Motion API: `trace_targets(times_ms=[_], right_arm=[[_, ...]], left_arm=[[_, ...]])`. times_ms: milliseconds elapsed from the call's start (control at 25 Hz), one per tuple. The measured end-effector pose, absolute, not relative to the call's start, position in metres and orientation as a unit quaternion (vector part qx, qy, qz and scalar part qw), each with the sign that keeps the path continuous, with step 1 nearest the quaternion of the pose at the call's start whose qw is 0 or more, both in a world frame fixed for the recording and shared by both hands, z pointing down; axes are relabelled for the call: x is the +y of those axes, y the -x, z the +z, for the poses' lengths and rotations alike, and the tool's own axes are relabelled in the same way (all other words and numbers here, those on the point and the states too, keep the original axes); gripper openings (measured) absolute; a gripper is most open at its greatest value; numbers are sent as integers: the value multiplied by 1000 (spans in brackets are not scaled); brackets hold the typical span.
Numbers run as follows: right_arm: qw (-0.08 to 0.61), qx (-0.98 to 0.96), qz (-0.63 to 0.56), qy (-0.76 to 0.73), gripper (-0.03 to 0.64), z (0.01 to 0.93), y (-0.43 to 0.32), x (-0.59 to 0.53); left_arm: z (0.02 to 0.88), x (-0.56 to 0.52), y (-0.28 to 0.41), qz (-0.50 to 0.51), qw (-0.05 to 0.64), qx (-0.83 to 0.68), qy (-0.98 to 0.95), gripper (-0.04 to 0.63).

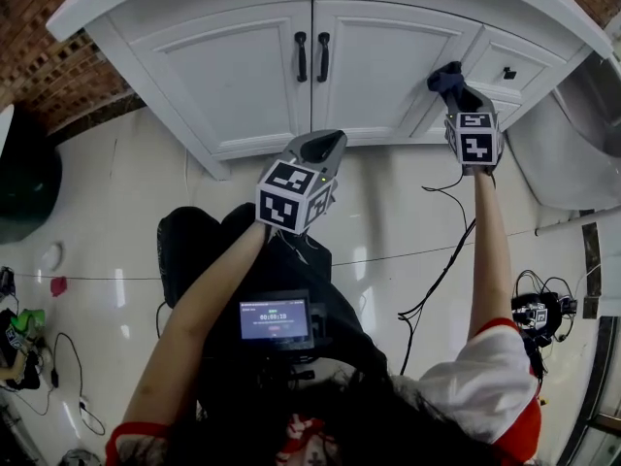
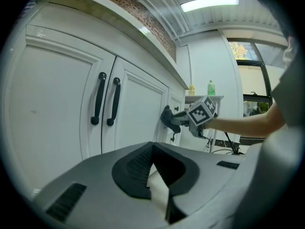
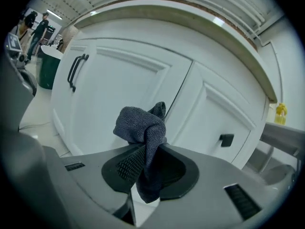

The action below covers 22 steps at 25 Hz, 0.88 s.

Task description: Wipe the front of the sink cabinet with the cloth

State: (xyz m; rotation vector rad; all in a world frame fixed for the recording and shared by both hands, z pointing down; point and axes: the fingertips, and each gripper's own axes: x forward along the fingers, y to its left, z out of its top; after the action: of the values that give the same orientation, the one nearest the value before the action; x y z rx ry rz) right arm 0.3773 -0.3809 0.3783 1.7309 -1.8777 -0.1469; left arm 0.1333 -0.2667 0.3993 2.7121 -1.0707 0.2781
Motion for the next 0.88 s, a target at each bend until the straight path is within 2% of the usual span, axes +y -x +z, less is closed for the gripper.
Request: trace_targets(times_ms=[360, 880], right_arm=[[351, -693, 17, -629, 84, 511, -375, -388], [426, -687, 99, -580, 84, 635, -357, -374]], left_arm=[[413, -276, -136, 99, 115, -369, -917, 35], [422, -280, -130, 104, 124, -376, -912, 35]])
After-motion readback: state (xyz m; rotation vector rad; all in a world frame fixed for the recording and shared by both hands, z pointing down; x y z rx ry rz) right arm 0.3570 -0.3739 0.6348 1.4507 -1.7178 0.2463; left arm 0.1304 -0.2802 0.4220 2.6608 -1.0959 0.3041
